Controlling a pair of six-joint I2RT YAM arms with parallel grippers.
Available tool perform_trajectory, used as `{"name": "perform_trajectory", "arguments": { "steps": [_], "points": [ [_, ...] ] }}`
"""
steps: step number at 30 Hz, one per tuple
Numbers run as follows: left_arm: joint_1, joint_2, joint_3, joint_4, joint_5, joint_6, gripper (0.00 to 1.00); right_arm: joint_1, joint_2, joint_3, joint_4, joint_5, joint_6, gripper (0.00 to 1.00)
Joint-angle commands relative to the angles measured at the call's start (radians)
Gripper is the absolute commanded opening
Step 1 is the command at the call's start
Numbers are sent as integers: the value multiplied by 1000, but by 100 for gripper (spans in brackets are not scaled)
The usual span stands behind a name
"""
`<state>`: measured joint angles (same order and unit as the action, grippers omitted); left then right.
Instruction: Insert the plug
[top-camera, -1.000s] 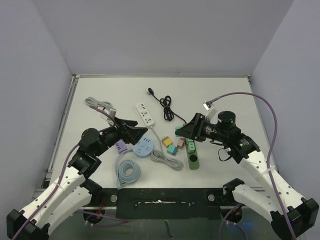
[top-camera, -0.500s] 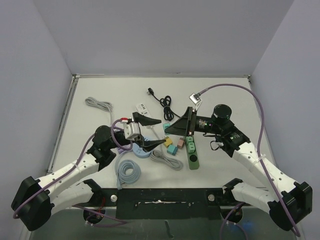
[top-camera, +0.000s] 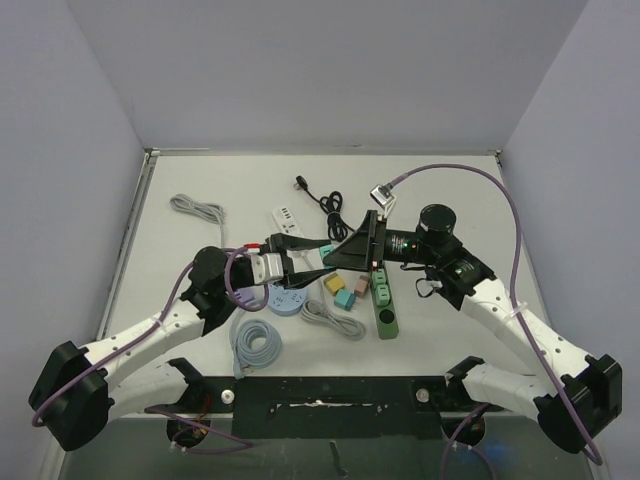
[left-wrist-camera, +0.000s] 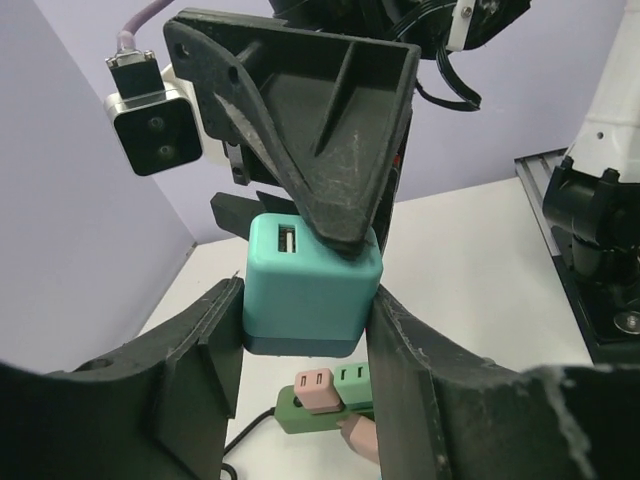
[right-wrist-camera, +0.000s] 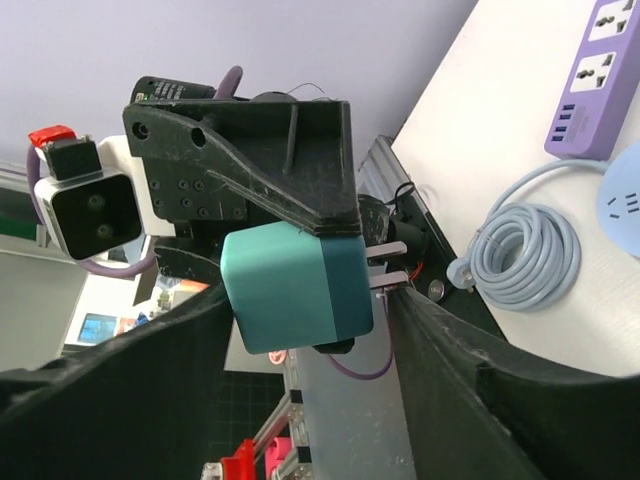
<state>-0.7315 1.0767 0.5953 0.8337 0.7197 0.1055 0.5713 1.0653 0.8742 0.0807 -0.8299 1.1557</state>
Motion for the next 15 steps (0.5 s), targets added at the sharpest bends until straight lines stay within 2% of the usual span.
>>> {"name": "perform_trajectory", "arguments": {
  "steps": [1, 3, 6, 11, 15],
  "points": [
    [-6, -29, -5, 80, -63, 4, 25, 7, -2, 75, -112, 40, -112, 69],
    [-20, -52, -5, -14, -148, -50, 23, 4, -1, 124, -253, 107, -265, 78],
    [-61, -108, -14, -219, -278, -137, 23, 12, 6, 196, -443, 293, -461, 84],
    [-95, -127, 23, -508, -353, -141, 23, 41, 68, 270, -551, 348, -573, 80],
    [-100, -113, 33, -595, -414, -132, 23, 101, 113, 296, -565, 372, -570, 76]
  ]
}}
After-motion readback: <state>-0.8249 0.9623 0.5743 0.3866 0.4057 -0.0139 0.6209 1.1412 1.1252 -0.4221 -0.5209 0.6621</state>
